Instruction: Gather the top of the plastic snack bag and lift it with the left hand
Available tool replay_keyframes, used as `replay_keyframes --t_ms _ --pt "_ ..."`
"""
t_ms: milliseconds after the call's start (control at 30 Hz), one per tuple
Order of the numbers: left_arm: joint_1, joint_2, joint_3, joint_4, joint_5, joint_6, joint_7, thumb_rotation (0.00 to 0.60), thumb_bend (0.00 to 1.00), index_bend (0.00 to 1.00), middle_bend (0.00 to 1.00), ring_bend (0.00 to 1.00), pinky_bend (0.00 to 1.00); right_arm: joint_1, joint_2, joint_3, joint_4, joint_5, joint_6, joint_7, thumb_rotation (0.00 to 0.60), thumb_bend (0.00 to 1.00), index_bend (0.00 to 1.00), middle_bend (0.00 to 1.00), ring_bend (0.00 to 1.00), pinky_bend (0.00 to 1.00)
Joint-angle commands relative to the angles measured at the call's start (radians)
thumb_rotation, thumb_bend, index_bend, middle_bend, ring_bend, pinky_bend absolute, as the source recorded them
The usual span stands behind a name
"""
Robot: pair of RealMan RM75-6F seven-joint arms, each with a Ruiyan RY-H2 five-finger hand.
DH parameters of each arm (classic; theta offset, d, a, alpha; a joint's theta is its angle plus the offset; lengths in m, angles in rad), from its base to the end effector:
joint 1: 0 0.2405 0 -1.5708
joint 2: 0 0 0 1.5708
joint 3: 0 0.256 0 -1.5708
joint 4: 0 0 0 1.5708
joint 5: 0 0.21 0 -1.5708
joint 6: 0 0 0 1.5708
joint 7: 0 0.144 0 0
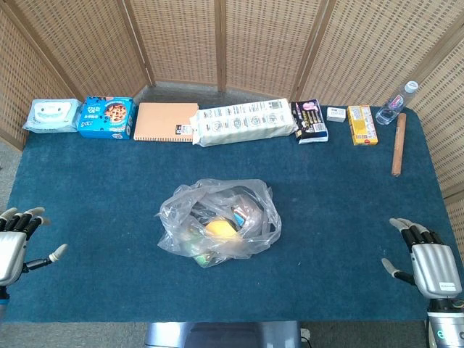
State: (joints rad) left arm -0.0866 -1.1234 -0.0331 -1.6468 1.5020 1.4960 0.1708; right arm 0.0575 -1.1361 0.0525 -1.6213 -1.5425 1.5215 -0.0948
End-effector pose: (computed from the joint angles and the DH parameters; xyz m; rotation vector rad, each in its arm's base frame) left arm -0.3038 0.1774 0.1535 -1.4354 -0.8047 -0.8065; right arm -0.3046 -0.1728 0.1557 1.4054 -0.8219 0.8815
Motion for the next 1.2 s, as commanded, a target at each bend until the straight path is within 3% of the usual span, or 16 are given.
replay_keyframes --t_ms 33,500,767,967,1200 --pt "-0.002 0.0 0.0 0.0 0.001 -0.003 0.004 0.0 0.15 0.36 0.26 0.28 0.15 -0.001 0.003 0.001 0.003 0.002 0.001 0.001 0.521 0.24 0.19 0.23 0.25 0.28" --pt "-0.038 0.025 -0.011 -0.034 -0.003 -0.054 -0.009 0.0 0.15 0.36 0.26 0.28 0.15 -0.015 0.004 -0.004 0.003 -0.008 0.024 0.014 0.522 0.24 0.19 0.23 0.25 0.28" --pt "-0.1 0.059 -0.008 -0.093 -0.049 -0.188 0.0 0.0 0.12 0.36 0.26 0.28 0.15 -0.015 0.008 -0.002 -0.005 -0.01 0.024 0.01 0.524 0.24 0.19 0.23 0.25 0.28" --pt "-0.158 0.034 -0.015 -0.132 -0.082 -0.282 0.029 0.0 0.11 0.36 0.26 0.28 0.16 -0.018 0.005 -0.005 -0.007 -0.017 0.03 0.012 0.517 0.24 0.19 0.23 0.25 0.28" --pt "-0.236 0.033 -0.028 -0.189 -0.122 -0.401 0.023 0.0 0.08 0.31 0.25 0.28 0.18 -0.029 0.002 -0.007 0.007 -0.013 0.039 0.03 0.519 0.24 0.19 0.23 0.25 0.27"
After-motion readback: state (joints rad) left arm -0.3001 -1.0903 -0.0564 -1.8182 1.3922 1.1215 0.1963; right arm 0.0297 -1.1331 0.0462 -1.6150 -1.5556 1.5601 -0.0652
